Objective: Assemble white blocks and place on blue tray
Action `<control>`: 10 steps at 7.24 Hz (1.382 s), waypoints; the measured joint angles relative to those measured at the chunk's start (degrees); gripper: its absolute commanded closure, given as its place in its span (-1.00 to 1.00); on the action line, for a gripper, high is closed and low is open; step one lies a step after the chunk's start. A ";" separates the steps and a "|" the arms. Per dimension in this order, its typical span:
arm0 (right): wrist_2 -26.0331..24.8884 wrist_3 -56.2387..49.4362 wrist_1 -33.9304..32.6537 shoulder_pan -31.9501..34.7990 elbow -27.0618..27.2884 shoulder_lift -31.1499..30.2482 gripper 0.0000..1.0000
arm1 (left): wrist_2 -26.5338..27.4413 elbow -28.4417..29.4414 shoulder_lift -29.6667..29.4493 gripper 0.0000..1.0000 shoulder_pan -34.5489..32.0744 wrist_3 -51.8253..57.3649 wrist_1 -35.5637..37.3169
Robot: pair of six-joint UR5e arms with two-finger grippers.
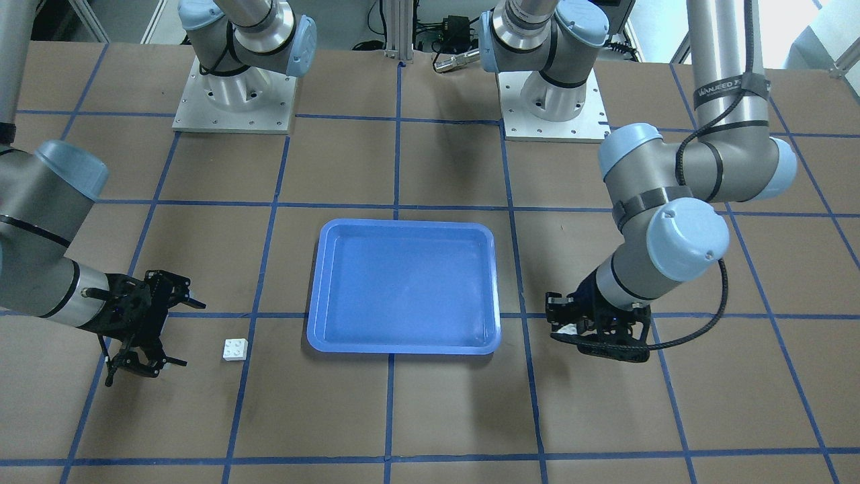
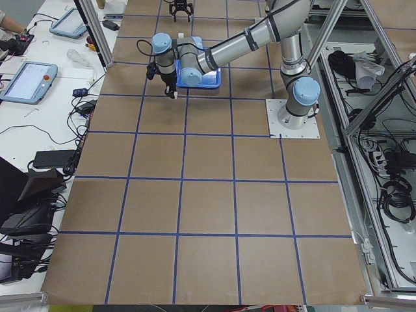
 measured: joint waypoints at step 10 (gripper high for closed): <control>6.33 -6.76 -4.53 1.08 0.17 5.90 -0.84 | 1.99 -5.06 -2.97 1.00 -23.52 -36.22 7.81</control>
